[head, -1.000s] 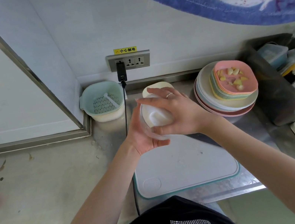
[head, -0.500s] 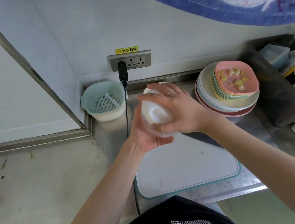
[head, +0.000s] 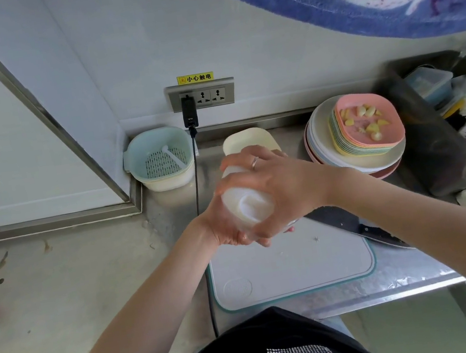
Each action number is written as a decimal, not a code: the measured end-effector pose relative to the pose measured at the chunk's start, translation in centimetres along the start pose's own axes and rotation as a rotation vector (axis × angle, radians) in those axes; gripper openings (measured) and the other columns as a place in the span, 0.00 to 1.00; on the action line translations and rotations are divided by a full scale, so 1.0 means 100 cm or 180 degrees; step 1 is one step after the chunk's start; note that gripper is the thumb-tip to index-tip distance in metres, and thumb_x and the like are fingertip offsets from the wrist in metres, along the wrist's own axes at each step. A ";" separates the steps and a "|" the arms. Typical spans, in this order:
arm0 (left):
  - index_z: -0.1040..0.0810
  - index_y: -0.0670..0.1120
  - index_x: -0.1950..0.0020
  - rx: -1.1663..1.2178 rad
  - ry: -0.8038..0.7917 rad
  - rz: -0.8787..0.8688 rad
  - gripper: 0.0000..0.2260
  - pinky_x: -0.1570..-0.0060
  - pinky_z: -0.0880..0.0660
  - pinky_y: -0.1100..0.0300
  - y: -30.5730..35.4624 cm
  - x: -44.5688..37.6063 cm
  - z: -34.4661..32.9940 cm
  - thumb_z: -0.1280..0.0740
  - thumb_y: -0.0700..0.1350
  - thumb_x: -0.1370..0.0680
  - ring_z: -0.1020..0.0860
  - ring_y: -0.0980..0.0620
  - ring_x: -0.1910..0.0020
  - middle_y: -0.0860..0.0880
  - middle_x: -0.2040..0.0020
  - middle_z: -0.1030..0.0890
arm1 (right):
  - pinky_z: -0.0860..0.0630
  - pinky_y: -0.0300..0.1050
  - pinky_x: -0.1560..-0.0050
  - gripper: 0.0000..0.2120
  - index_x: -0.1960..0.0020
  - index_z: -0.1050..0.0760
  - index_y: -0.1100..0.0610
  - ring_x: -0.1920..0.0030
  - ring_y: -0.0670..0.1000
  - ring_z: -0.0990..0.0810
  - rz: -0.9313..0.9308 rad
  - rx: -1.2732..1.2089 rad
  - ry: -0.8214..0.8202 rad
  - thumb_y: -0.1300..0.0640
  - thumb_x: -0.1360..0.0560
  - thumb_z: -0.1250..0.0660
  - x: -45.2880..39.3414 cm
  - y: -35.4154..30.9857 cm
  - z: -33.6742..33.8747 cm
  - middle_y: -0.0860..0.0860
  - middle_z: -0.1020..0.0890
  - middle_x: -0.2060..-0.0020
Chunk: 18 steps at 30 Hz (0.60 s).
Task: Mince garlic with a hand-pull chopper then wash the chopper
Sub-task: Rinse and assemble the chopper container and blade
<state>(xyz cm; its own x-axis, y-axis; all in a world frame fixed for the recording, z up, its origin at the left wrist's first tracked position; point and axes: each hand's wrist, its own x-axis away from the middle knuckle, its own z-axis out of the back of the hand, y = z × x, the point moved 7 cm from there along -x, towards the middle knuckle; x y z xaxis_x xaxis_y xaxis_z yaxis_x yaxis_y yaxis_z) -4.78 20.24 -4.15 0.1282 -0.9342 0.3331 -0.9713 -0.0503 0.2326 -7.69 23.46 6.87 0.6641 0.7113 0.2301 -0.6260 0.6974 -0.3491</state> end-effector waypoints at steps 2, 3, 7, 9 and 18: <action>0.20 0.45 0.43 -0.0612 0.0171 -0.0011 0.27 0.72 0.38 0.65 0.000 -0.003 0.010 0.34 0.63 0.32 0.31 0.33 0.46 0.39 0.48 0.20 | 0.44 0.52 0.34 0.39 0.34 0.39 0.34 0.29 0.48 0.50 0.0122 -0.0009 0.0024 0.38 0.41 0.26 0.003 -0.002 -0.001 0.39 0.42 0.32; 0.19 0.47 0.43 -0.0798 0.0270 0.0079 0.29 0.74 0.40 0.64 0.000 -0.002 0.014 0.34 0.65 0.34 0.30 0.35 0.48 0.40 0.47 0.20 | 0.43 0.52 0.33 0.39 0.34 0.39 0.34 0.29 0.48 0.50 0.0140 -0.0060 0.0017 0.38 0.41 0.26 0.005 -0.003 -0.001 0.39 0.43 0.33; 0.20 0.45 0.42 -0.1139 0.0323 0.0128 0.29 0.77 0.28 0.65 -0.002 0.007 0.016 0.25 0.58 0.39 0.20 0.41 0.54 0.41 0.47 0.18 | 0.44 0.50 0.32 0.40 0.32 0.38 0.36 0.29 0.47 0.52 0.0348 0.0146 -0.0007 0.39 0.41 0.24 0.007 -0.010 -0.003 0.40 0.44 0.31; 0.30 0.40 0.35 -0.0878 0.0380 -0.0112 0.34 0.76 0.25 0.61 0.004 0.004 0.025 0.25 0.52 0.36 0.23 0.37 0.50 0.37 0.45 0.21 | 0.45 0.53 0.30 0.41 0.32 0.39 0.36 0.28 0.46 0.53 0.0426 0.0176 -0.0019 0.39 0.40 0.24 0.006 -0.010 -0.003 0.39 0.45 0.30; 0.25 0.46 0.37 0.0020 0.1599 -0.1462 0.41 0.73 0.21 0.57 0.035 0.011 0.009 0.41 0.76 0.36 0.20 0.33 0.57 0.42 0.49 0.18 | 0.29 0.51 0.38 0.42 0.38 0.48 0.21 0.26 0.52 0.47 -0.0699 -0.1336 0.0352 0.47 0.37 0.24 0.000 0.034 0.000 0.42 0.51 0.27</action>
<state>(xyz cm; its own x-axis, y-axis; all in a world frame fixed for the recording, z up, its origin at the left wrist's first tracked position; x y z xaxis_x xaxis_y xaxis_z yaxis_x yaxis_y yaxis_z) -8.24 18.67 -3.81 0.6040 -0.5400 0.5861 -0.7970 -0.4061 0.4472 -9.83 25.78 5.71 0.8157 0.5220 0.2495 -0.2624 0.7181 -0.6446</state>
